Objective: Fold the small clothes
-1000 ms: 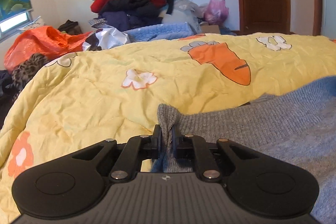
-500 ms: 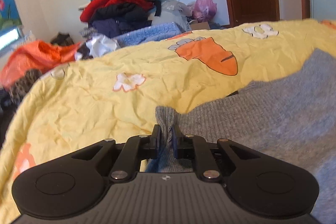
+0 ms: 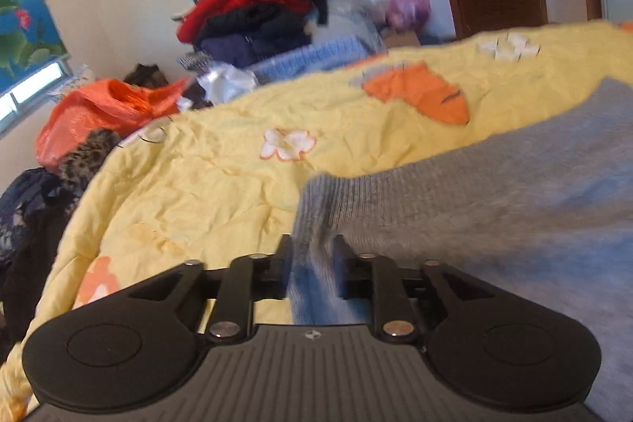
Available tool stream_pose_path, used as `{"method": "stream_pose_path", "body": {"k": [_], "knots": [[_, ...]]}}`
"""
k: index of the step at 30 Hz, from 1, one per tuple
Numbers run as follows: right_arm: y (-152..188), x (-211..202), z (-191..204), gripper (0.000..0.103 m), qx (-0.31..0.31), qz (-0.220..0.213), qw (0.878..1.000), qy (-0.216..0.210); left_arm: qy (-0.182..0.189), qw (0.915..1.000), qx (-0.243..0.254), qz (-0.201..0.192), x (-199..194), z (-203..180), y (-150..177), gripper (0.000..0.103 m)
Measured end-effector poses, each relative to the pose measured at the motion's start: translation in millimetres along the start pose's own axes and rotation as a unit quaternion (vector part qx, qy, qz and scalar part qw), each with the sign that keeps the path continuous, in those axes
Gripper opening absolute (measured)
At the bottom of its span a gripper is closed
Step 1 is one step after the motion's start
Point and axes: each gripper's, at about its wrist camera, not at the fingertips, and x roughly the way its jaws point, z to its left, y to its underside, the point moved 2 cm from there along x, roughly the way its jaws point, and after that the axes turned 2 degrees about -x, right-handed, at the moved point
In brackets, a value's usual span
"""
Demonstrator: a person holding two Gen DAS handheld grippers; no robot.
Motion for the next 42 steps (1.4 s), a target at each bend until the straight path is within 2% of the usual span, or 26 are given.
{"method": "stream_pose_path", "body": {"k": [1,3,6,7,8,10,12,14,15,17,20,21,23,25,26,27,29,32,34,35,36,38,39,40,41,42], "knots": [[-1.6,-2.0,1.3,0.092,0.009,-0.003,1.0,-0.01,0.025,0.9994,-0.012,-0.022,-17.7,-2.3,3.1,0.063],[-2.4,7.3,5.8,0.093,0.024,0.017,0.999,-0.023,0.098,0.9936,-0.03,-0.047,-43.4,-15.2,9.4,0.081],[11.8,47.7,14.1,0.097,0.007,0.088,0.996,-0.005,0.147,0.9891,0.008,-0.005,-43.1,-53.9,23.3,0.081],[15.9,52.6,17.9,0.101,-0.027,0.072,0.997,0.02,0.146,0.9893,0.012,0.004,-37.8,-60.9,28.9,0.081],[16.4,56.8,19.1,0.101,-0.038,0.081,0.995,0.036,0.148,0.9889,-0.007,-0.006,-35.5,-57.6,33.2,0.081],[10.0,50.4,15.8,0.096,-0.004,0.094,0.994,0.054,0.168,0.984,-0.053,0.027,-25.6,-42.1,27.7,0.084],[8.3,29.2,12.0,0.09,0.02,0.089,0.994,0.061,0.13,0.9864,-0.088,0.049,-28.8,-24.3,23.9,0.083],[17.2,-8.3,6.3,0.091,0.055,0.061,0.996,0.029,0.096,0.9873,-0.116,0.05,-45.6,-3.1,31.7,0.083],[26.0,-26.8,1.5,0.093,0.086,0.051,0.995,0.012,0.099,0.9838,-0.142,0.046,-58.0,6.5,39.3,0.084],[51.4,-62.9,-9.4,0.094,0.157,0.044,0.986,-0.025,0.131,0.9643,-0.227,0.037,-85.8,29.4,66.4,0.087],[100.8,-99.8,-23.6,0.093,0.269,0.037,0.961,-0.055,0.176,0.9109,-0.369,0.051,-119.4,50.4,124.1,0.087],[111.9,-111.7,-24.2,0.092,0.283,0.016,0.957,-0.06,0.189,0.8935,-0.405,0.048,-128.2,52.6,142.3,0.088],[122.7,-125.1,-21.1,0.092,0.306,0.012,0.95,-0.059,0.195,0.872,-0.449,0.018,-151.5,51.9,166.1,0.088],[125.0,-123.9,-15.6,0.094,0.325,0.018,0.943,-0.075,0.211,0.862,-0.461,0.006,-162.9,44.0,171.2,0.095],[124.5,-116.9,-12.2,0.095,0.332,0.023,0.939,-0.089,0.235,0.854,-0.464,0.004,-162.8,39.0,170.1,0.096],[121.6,-108.6,-8.1,0.096,0.33,0.021,0.939,-0.095,0.265,0.8407,-0.472,0.01,-156.6,33.8,167.4,0.098],[108.3,-86.0,0.7,0.098,0.321,0.021,0.942,-0.089,0.266,0.8374,-0.477,0.007,-146.2,25.4,157.1,0.1],[86.0,-47.8,5.9,0.101,0.345,0.013,0.934,-0.092,0.269,0.8248,-0.497,-0.008,-116.7,19.1,137.3,0.1],[73.4,-26.5,12.2,0.1,0.334,0.003,0.94,-0.073,0.249,0.828,-0.502,-0.019,-100.2,15.3,126.3,0.1],[69.4,-18.0,15.4,0.1,0.328,-0.004,0.942,-0.068,0.236,0.8345,-0.497,-0.023,-94.9,13.2,121.0,0.099],[67.5,-13.0,17.3,0.095,0.324,-0.014,0.944,-0.059,0.219,0.8445,-0.488,-0.024,-90.4,9.1,116.4,0.098],[68.0,-3.5,18.2,0.065,0.324,-0.014,0.945,-0.046,0.196,0.865,-0.461,-0.024,-86.2,0.1,109.9,0.091],[71.4,4.1,15.5,0.018,0.332,0.005,0.942,-0.051,0.196,0.8673,-0.457,-0.02,-85.2,-2.6,109.1,0.052],[78.5,11.1,10.3,0.016,0.351,0.02,0.934,-0.066,0.204,0.8645,-0.459,0.003,-79.0,-3.6,110.0,0.012],[87.3,9.3,4.9,0.015,0.365,0.011,0.927,-0.079,0.212,0.8566,-0.469,0.036,-68.6,-4.0,113.9,0.013],[88.1,8.0,3.1,0.015,0.37,0.011,0.925,-0.084,0.219,0.8442,-0.488,0.032,-66.8,-0.6,117.3,0.012]]}}
